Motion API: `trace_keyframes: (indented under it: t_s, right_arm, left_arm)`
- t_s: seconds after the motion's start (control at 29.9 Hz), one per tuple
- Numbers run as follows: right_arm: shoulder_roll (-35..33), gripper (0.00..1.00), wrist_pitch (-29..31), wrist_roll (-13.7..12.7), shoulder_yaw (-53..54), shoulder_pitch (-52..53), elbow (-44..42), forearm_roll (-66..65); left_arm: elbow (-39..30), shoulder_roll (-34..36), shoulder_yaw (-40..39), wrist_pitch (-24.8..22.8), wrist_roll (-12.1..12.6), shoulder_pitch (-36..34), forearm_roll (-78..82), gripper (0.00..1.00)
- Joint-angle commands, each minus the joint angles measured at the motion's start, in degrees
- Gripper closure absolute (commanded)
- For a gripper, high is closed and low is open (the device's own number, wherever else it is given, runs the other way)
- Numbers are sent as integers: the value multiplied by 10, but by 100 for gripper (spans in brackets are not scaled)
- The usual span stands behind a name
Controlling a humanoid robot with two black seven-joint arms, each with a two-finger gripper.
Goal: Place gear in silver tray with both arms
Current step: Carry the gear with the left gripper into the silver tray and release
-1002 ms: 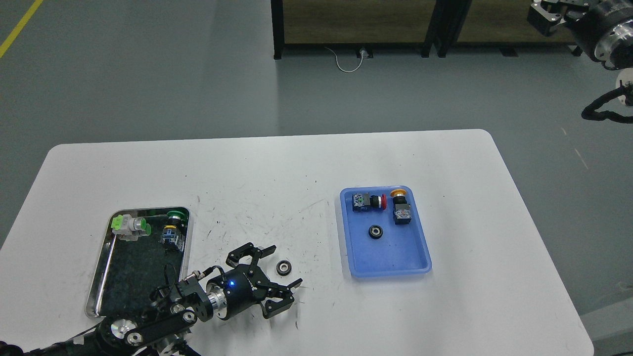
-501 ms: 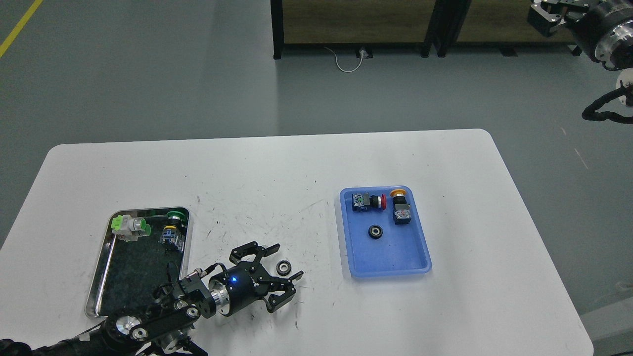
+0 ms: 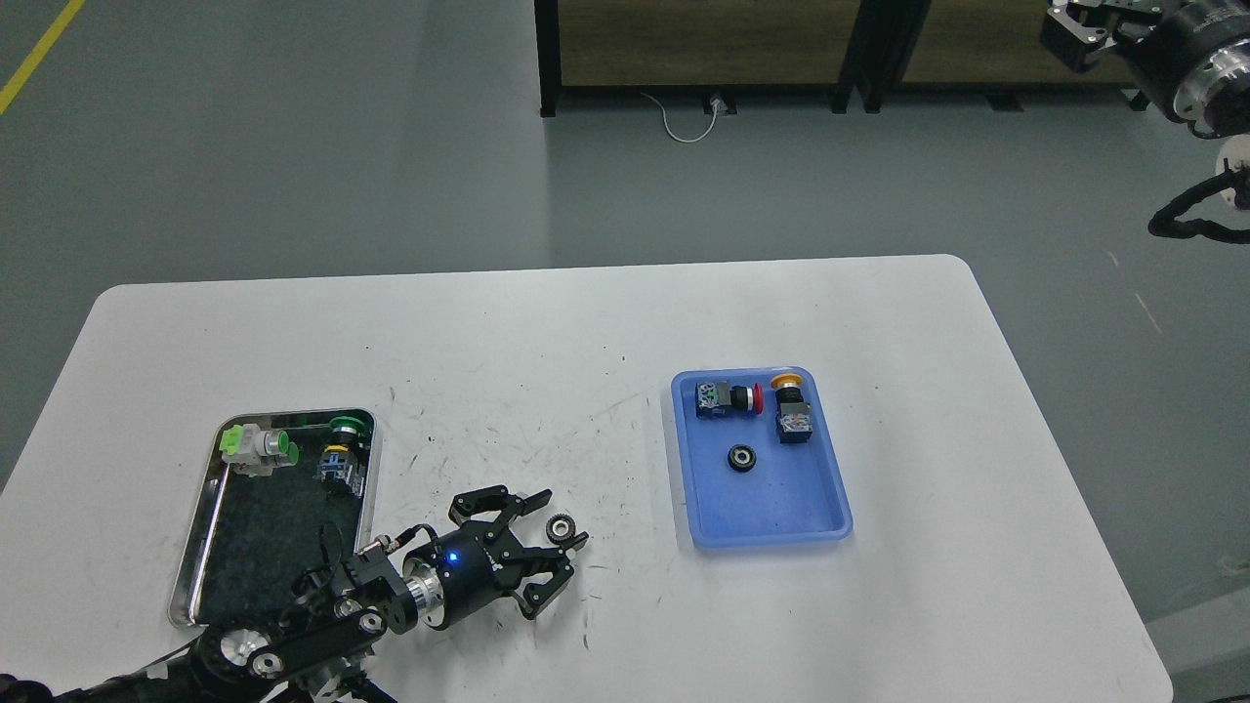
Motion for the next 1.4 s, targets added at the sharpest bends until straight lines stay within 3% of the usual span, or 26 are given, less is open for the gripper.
trace_keyframes:
  t_s: [0.0, 0.27, 0.6, 0.8, 1.17, 1.37]
  right_arm:
    - [0, 1, 0, 0, 0, -1, 0, 0]
    - [0, 1, 0, 0, 0, 0, 0, 0]
    - [0, 1, -3, 0, 0, -3, 0, -1]
    - [0, 1, -3, 0, 0, -3, 0, -1]
    - [0, 1, -4, 1, 1, 2, 0, -1]
    - [10, 1, -6, 3, 2, 0, -1, -1]
  left_arm:
    - [0, 0, 1, 0, 0, 0, 0, 41]
    - [0, 0, 3, 2, 0, 0, 0, 49]
    - [-6, 0, 17, 2, -1, -2, 0, 68]
    - [-20, 5, 5, 6, 1, -3, 0, 70]
    - [-156, 214, -55, -4, 4, -25, -42, 70]
    - [-224, 322, -58, -3, -1, 13, -47, 70]
